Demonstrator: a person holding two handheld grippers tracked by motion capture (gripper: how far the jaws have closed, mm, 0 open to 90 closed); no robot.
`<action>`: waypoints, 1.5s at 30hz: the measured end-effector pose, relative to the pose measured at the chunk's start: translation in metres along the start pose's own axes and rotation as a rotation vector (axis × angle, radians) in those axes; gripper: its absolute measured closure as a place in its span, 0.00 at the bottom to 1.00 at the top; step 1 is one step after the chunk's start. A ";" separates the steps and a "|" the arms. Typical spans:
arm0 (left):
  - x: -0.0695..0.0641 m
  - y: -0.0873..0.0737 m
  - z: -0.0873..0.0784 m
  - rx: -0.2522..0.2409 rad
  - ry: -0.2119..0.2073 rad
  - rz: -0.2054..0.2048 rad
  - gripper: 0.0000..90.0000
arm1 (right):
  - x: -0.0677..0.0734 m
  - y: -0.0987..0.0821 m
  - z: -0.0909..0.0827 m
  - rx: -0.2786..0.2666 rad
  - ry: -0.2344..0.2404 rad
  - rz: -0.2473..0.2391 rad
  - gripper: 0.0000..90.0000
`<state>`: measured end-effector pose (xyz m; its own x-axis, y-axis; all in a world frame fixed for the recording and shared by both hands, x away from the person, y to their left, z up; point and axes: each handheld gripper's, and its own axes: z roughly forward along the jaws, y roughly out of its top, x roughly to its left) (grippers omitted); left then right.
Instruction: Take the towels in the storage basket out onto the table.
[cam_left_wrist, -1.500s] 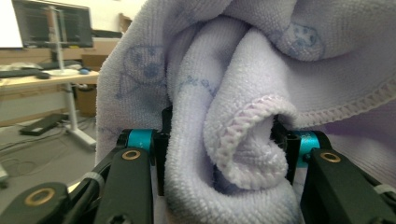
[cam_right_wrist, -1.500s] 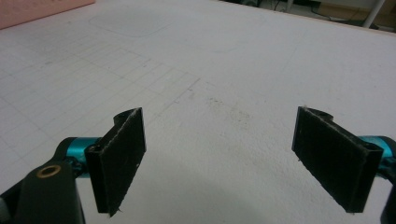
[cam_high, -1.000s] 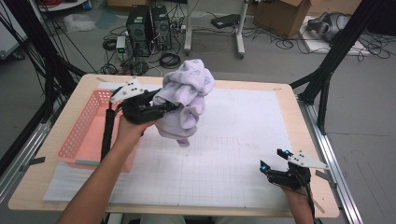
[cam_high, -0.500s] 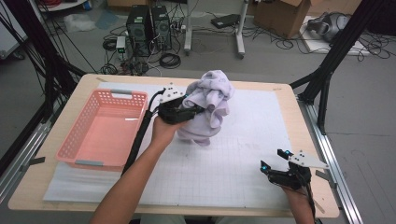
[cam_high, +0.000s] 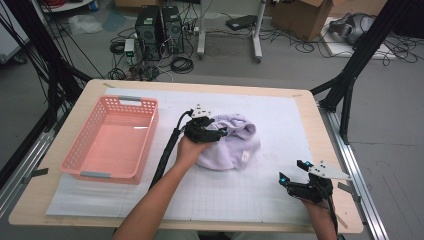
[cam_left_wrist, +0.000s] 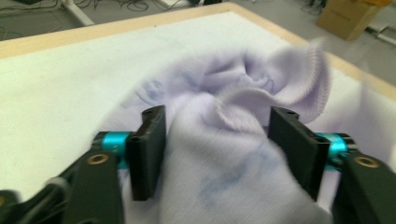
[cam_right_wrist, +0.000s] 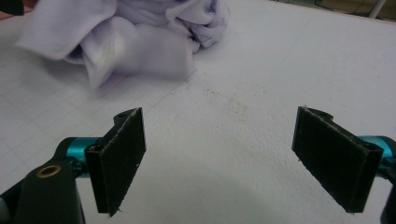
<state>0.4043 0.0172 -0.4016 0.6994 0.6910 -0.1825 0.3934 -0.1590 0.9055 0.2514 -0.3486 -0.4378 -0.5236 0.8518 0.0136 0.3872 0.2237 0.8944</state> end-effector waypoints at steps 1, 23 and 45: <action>0.000 0.000 0.000 0.000 0.000 0.000 0.35 | 0.000 0.000 0.000 -0.002 0.002 -0.002 0.18; -0.010 -0.059 -0.098 -0.095 -0.031 0.055 0.19 | 0.013 0.005 0.015 0.047 0.014 -0.029 0.18; -0.005 -0.095 -0.120 -0.105 -0.007 0.060 0.21 | 0.008 0.008 0.029 0.046 0.013 -0.025 0.18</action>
<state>0.2920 0.1141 -0.4403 0.7240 0.6776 -0.1295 0.2863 -0.1243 0.9500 0.2724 -0.3257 -0.4434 -0.5436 0.8393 -0.0027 0.4083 0.2673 0.8728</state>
